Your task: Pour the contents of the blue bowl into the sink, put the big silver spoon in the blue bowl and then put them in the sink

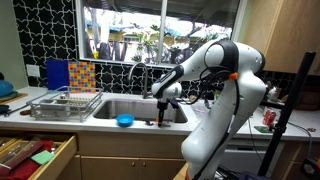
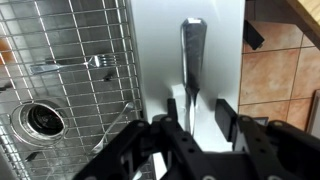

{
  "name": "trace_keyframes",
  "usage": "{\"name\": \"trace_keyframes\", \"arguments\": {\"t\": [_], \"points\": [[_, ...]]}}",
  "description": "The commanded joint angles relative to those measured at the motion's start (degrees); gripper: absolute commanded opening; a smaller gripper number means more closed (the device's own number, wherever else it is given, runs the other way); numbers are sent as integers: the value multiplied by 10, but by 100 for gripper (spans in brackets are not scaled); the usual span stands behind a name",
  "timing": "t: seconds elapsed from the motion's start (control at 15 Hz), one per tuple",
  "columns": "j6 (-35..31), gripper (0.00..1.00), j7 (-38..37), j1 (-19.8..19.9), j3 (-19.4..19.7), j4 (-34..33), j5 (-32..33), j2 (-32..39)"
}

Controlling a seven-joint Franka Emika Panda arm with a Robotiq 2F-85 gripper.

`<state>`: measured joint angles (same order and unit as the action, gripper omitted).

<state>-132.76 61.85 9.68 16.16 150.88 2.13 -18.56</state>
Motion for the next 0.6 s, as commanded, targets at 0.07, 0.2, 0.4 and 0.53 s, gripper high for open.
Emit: {"name": "trace_keyframes", "arguments": {"t": [0.07,0.2,0.4,0.53], "points": [[-11,14,9,-4,6,9,-2,4],[-8,0,12,-6,6,8,-5,3],[19,2,23,-10,5,-4,-4,-10],[57,2,37,-14,2,-20,-4,-32]]}}
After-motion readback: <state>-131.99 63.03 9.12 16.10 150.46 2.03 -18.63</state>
